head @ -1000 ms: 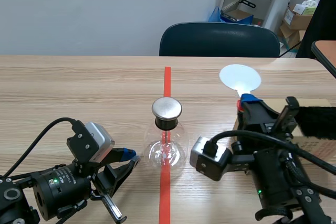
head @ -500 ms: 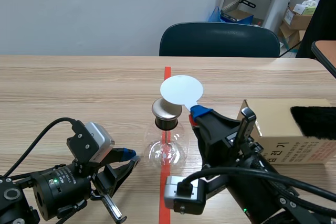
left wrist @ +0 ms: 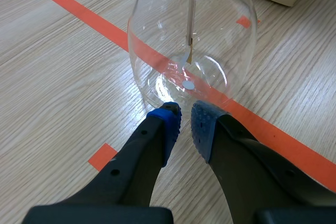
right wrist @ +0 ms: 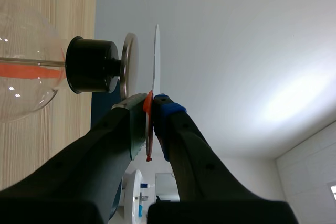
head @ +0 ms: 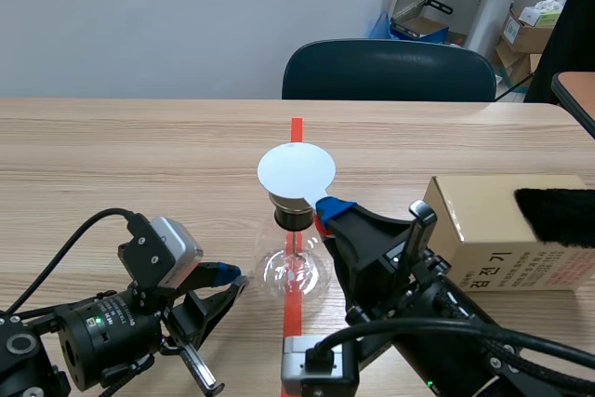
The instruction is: Do the electroscope experiment
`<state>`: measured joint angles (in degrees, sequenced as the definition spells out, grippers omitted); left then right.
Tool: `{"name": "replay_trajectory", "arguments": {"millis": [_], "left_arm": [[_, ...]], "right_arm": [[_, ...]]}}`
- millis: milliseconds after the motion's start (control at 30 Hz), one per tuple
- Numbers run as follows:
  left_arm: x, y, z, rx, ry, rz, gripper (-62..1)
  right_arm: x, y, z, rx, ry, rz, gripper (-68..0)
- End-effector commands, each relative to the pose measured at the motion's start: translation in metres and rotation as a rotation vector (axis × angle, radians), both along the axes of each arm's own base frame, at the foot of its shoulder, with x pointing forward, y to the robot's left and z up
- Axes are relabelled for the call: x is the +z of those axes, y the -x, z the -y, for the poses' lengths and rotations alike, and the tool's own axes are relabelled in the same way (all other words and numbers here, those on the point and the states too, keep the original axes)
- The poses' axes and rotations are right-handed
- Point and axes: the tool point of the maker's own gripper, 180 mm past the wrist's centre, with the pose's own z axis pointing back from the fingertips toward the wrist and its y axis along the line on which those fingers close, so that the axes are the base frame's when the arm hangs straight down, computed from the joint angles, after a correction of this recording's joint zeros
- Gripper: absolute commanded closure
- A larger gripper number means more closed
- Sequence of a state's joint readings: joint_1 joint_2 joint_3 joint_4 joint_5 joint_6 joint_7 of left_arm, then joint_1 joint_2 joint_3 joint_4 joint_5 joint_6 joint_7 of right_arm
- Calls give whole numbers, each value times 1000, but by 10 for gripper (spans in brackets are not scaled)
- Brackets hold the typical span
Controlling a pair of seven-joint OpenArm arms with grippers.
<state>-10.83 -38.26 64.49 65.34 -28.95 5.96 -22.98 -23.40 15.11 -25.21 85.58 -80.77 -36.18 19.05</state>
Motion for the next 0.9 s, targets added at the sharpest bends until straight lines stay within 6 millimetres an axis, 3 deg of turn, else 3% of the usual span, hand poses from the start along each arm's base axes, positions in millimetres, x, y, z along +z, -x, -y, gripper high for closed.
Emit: {"name": "replay_trajectory", "arguments": {"millis": [0,867], "left_arm": [[9,-2,7,-11,29,23,-100],[7,-2,6,-9,17,13,-100]], "right_arm": [[12,-5,3,-1,-1,43,-10],[12,-5,4,-2,-1,44,-10]]}}
